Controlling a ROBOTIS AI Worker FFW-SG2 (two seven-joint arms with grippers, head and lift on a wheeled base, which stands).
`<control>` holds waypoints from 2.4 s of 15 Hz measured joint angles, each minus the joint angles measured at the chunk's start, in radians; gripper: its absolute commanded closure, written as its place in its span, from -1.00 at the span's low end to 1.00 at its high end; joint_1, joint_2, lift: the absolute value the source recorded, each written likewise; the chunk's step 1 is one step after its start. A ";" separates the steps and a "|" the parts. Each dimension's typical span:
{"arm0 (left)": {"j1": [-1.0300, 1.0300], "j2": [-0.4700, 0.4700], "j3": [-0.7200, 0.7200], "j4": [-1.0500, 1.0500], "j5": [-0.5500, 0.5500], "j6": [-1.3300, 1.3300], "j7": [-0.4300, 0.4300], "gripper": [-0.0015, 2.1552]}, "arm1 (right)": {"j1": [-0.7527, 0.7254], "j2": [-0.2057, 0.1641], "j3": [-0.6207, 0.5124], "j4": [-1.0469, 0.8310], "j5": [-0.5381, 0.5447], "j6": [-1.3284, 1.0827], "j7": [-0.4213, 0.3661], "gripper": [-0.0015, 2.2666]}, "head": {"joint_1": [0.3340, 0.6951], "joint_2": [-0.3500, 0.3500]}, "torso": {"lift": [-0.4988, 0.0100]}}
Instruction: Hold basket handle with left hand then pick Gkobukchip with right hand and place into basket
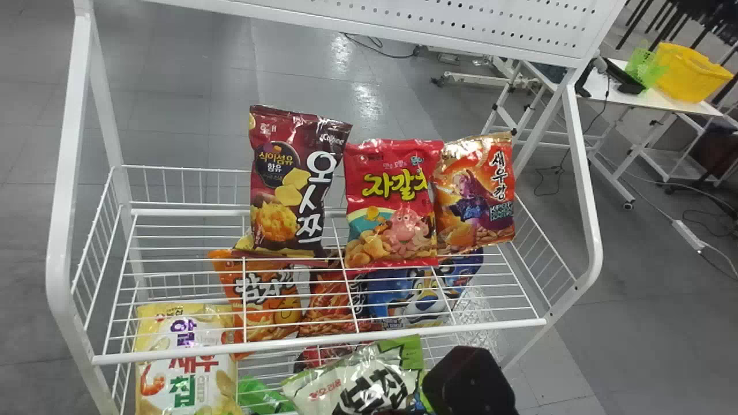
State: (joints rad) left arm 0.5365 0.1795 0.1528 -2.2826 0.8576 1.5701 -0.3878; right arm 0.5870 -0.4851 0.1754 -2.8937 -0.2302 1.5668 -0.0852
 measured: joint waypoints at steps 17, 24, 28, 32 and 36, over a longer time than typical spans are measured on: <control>0.010 0.000 -0.010 -0.028 0.004 0.000 0.005 0.58 | -0.151 0.160 0.357 0.427 0.085 -0.032 0.026 0.78 | 1.00 -0.23 | 0.83; 0.016 0.001 -0.013 -0.029 0.001 0.000 0.004 0.58 | -0.257 0.261 0.401 0.611 0.080 -0.161 0.082 0.78 | 1.00 0.43 | 0.83; 0.014 0.001 -0.014 -0.029 0.000 0.000 0.006 0.58 | -0.285 0.267 0.410 0.685 0.084 -0.104 0.156 0.52 | 1.00 0.45 | 0.83; 0.002 0.000 -0.031 -0.029 -0.003 0.000 0.020 0.58 | -0.304 0.268 0.414 0.738 0.091 -0.084 0.166 -1.00 | 1.00 0.34 | 0.83; -0.003 0.000 -0.037 -0.029 -0.008 0.000 0.020 0.58 | -0.289 0.259 0.398 0.735 0.154 -0.160 0.146 -0.96 | 1.00 0.16 | 0.83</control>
State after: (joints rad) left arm 0.5333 0.1794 0.1162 -2.3117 0.8493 1.5701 -0.3677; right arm 0.2980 -0.2264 0.5733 -2.1589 -0.0767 1.4066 0.0611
